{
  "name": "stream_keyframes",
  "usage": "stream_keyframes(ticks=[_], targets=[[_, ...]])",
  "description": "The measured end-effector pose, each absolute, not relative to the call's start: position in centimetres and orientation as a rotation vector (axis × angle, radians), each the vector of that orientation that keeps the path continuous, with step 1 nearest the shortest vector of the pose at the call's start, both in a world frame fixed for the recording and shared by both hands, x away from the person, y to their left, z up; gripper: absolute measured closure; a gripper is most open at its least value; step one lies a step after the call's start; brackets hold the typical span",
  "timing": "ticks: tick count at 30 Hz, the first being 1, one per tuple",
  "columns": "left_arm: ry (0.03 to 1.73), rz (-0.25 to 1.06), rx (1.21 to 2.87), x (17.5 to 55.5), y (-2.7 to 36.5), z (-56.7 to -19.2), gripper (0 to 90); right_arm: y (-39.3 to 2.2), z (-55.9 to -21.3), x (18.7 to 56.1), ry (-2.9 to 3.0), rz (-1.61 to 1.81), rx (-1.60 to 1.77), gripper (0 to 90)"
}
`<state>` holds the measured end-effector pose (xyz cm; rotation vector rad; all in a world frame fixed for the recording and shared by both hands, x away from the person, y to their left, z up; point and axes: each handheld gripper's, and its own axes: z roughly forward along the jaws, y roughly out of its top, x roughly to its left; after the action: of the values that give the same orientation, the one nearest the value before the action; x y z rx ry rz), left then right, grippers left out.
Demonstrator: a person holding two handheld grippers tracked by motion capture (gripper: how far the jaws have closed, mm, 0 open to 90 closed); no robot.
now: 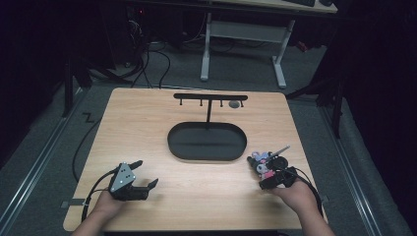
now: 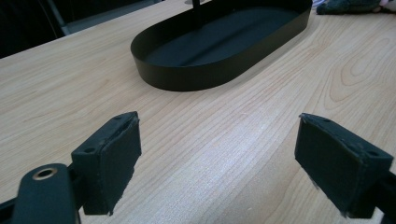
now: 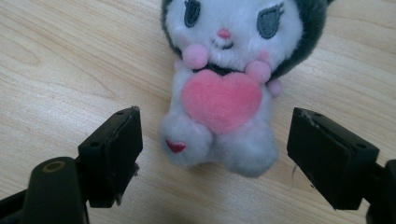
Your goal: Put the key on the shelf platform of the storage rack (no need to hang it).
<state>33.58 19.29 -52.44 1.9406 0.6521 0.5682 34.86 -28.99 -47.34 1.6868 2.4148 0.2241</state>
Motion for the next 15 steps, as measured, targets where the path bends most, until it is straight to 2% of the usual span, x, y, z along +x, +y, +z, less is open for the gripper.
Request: stream_keyframes(ticks=[6,15], targets=[[0.652,0.569,1.94,33.58,19.29,-52.44,15.4,-29.06,-47.79,34.94,2.415,0.222,1.696,22.2],[0.651,0.569,1.941,33.57,19.29,-52.44,15.4,-29.12,-48.26,35.02,2.405,0.238,1.72,32.1]])
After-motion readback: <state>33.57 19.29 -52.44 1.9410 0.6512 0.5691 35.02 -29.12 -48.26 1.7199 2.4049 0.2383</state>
